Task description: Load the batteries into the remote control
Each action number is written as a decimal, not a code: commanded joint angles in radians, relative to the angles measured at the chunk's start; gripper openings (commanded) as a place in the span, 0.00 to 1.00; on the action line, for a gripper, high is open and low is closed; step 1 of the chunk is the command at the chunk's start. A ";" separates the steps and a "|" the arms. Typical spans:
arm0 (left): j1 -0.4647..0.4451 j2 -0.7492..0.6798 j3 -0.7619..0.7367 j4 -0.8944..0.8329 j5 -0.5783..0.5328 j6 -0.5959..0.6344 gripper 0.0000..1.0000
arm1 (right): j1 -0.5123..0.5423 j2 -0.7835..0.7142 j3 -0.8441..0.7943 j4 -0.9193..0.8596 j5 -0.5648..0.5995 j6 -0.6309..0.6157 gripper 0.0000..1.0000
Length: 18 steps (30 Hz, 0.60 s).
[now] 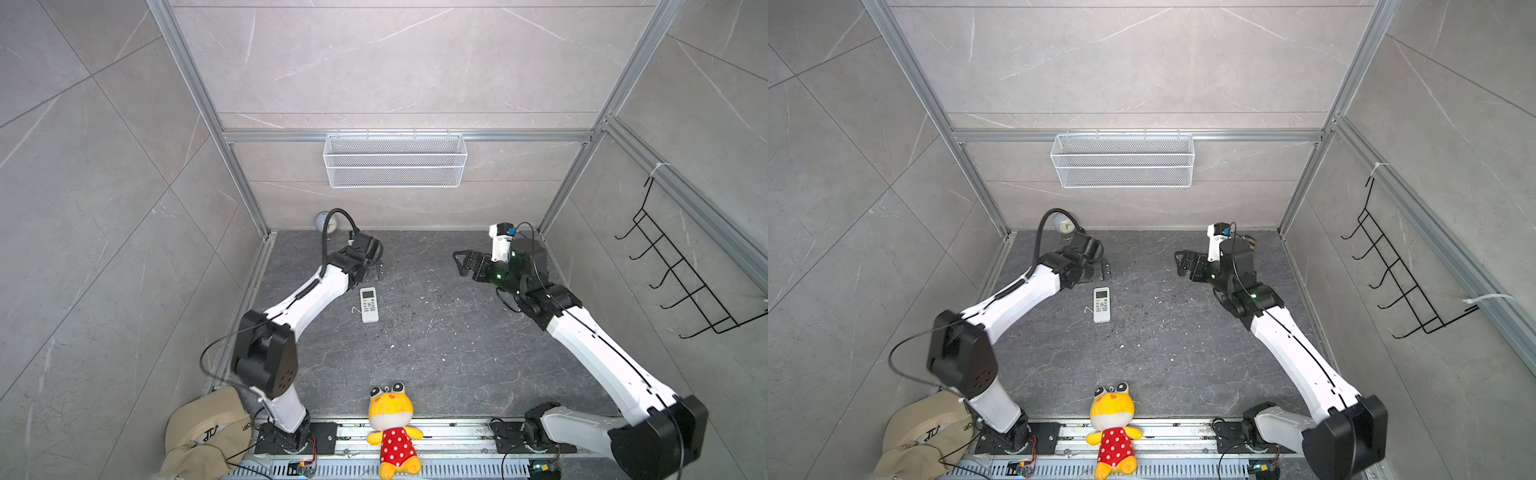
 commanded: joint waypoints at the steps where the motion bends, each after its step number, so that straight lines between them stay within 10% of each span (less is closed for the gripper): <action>1: 0.009 -0.144 -0.118 0.097 -0.083 0.052 1.00 | -0.001 0.010 -0.096 0.036 0.316 -0.097 0.99; 9: 0.011 -0.255 -0.318 0.249 -0.155 0.208 1.00 | -0.002 0.033 -0.469 0.470 0.555 -0.308 0.99; 18: 0.020 -0.352 -0.546 0.487 -0.195 0.323 1.00 | -0.020 0.228 -0.534 0.700 0.637 -0.440 0.99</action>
